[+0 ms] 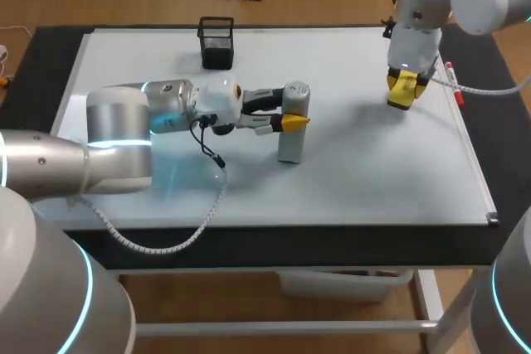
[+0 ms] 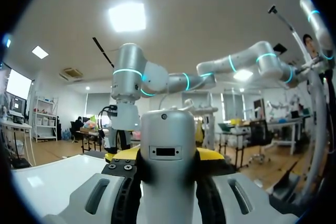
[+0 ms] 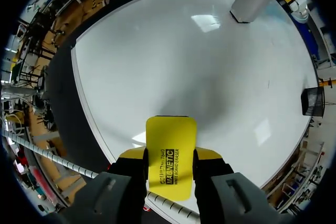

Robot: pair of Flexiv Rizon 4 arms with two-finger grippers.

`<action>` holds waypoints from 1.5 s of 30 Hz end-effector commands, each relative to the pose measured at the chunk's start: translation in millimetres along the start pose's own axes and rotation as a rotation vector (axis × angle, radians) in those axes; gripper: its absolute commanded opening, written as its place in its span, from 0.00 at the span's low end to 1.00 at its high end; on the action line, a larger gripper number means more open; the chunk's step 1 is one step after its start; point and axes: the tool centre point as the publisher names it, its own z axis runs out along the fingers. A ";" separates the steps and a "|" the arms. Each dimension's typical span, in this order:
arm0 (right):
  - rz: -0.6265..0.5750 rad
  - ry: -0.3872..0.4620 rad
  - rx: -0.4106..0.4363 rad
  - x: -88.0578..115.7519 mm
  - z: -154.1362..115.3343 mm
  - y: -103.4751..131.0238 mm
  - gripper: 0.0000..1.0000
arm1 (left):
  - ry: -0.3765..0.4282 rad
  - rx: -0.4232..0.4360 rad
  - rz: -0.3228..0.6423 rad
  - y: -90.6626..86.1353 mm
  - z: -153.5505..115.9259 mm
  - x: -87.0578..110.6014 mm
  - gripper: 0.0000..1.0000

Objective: Pick up the inspection probe, press it on each red-marked spot on the whiteboard one by one, put down the probe, pick up the eraser, and wipe off all the red marks.

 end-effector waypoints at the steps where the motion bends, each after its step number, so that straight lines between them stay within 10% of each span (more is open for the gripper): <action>1: -0.001 0.003 0.001 0.5 -0.9 -0.3 0.00 | 0.000 -0.005 0.000 2.2 -0.2 -0.5 0.00; 15: -0.001 0.003 0.001 0.5 -0.9 -0.3 0.00 | 0.006 -0.008 -0.004 4.3 1.3 1.0 0.00; 25: -0.001 0.003 0.001 0.5 -0.9 -0.3 0.00 | -0.005 0.029 0.026 -30.8 -4.3 -1.9 0.00; 45: -0.001 0.003 0.001 0.5 -0.9 -0.3 0.00 | -0.205 0.072 0.055 -75.8 -137.3 -62.7 0.00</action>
